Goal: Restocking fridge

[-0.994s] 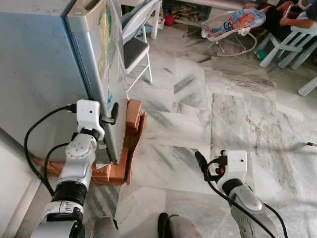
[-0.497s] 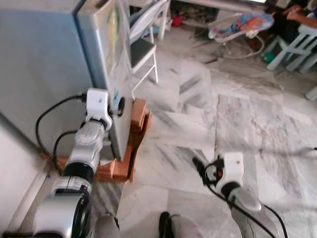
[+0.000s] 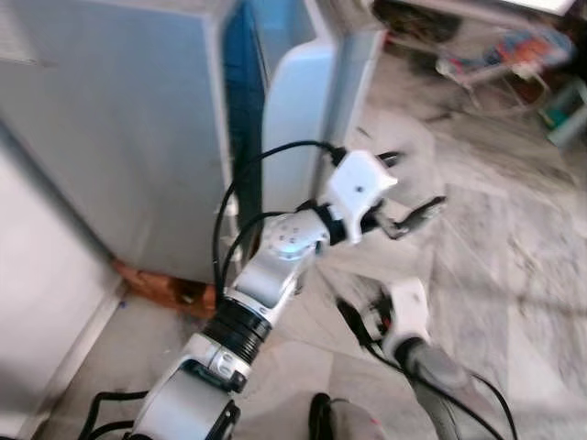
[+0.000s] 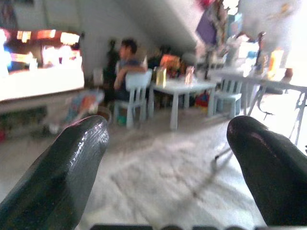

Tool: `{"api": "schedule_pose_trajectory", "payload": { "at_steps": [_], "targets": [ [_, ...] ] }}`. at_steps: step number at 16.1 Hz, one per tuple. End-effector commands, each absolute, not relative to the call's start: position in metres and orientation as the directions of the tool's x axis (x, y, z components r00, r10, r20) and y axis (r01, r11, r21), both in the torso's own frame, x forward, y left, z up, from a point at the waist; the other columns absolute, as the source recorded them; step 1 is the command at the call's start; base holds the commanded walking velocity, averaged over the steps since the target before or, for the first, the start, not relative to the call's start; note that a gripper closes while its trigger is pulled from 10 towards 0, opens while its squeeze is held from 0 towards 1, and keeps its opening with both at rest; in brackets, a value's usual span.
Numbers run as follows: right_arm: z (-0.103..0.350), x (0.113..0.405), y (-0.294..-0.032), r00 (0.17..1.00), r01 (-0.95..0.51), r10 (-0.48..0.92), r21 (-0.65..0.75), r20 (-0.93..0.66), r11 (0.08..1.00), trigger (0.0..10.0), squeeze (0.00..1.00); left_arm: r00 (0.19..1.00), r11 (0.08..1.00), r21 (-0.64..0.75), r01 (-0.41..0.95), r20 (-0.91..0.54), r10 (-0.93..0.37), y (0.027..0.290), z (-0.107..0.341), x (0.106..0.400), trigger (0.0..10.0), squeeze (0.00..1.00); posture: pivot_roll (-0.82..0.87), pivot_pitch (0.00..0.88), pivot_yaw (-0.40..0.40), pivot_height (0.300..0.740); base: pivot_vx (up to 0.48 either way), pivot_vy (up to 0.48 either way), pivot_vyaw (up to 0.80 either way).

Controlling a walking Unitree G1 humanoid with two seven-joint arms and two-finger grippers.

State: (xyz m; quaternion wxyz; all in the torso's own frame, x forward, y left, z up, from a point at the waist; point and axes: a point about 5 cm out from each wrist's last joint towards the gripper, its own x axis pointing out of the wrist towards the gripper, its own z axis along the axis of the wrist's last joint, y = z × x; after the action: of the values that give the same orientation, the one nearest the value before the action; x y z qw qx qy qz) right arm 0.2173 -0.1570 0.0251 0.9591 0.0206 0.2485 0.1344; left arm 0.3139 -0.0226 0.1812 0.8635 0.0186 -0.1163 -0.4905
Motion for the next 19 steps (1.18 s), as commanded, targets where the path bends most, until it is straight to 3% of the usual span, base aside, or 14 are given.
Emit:
{"api": "schedule_pose_trajectory", "payload": {
  "at_steps": [1, 2, 6, 10, 13, 19],
  "targets": [
    [0.024, 0.218, -0.159, 0.839, -0.239, 0.259, 0.103, -0.479, 0.965, 10.0, 0.00, 0.603, 0.620, 0.121, 0.776, 0.148, -0.784, 0.000, 0.172, 0.330, 10.0, 0.00, 0.06, 0.116, -0.079, 0.740, 0.000, 0.000, 0.00],
    [0.024, 0.219, -0.159, 0.840, -0.238, 0.261, 0.109, -0.476, 0.965, 10.0, 0.00, 0.736, 0.744, 0.118, 0.658, 0.112, -0.668, 0.042, 0.166, 0.348, 10.0, 0.00, 0.06, 0.112, -0.077, 0.740, 0.000, 0.000, 0.00],
    [0.029, 0.223, -0.150, 0.856, -0.264, 0.302, 0.146, -0.420, 0.953, 10.0, 0.00, 0.872, 0.865, 0.156, 0.477, 0.040, -0.488, 0.109, 0.141, 0.350, 10.0, 0.00, 0.08, 0.105, -0.077, 0.740, 0.000, 0.000, 0.00],
    [0.032, 0.229, -0.151, 0.871, -0.256, 0.292, 0.143, -0.395, 0.956, 10.0, 0.00, 0.947, 0.941, 0.112, 0.320, -0.026, -0.319, 0.157, 0.102, 0.314, 10.0, 0.00, 0.09, 0.110, -0.090, 0.740, 0.000, -0.188, -0.33],
    [0.034, 0.231, -0.150, 0.870, -0.268, 0.300, 0.134, -0.392, 0.954, 10.0, 0.00, 0.960, 0.955, 0.096, 0.280, -0.056, -0.276, 0.163, 0.088, 0.296, 10.0, 0.00, 0.10, 0.113, -0.095, 0.740, 0.000, -0.449, 0.00],
    [0.035, 0.233, -0.150, 0.875, -0.267, 0.293, 0.119, -0.386, 0.956, 10.0, 0.00, 0.967, 0.964, 0.080, 0.255, -0.043, -0.253, 0.161, 0.095, 0.300, 10.0, 0.00, 0.09, 0.105, -0.091, 0.740, 0.041, -0.429, 0.00]
  ]
}}
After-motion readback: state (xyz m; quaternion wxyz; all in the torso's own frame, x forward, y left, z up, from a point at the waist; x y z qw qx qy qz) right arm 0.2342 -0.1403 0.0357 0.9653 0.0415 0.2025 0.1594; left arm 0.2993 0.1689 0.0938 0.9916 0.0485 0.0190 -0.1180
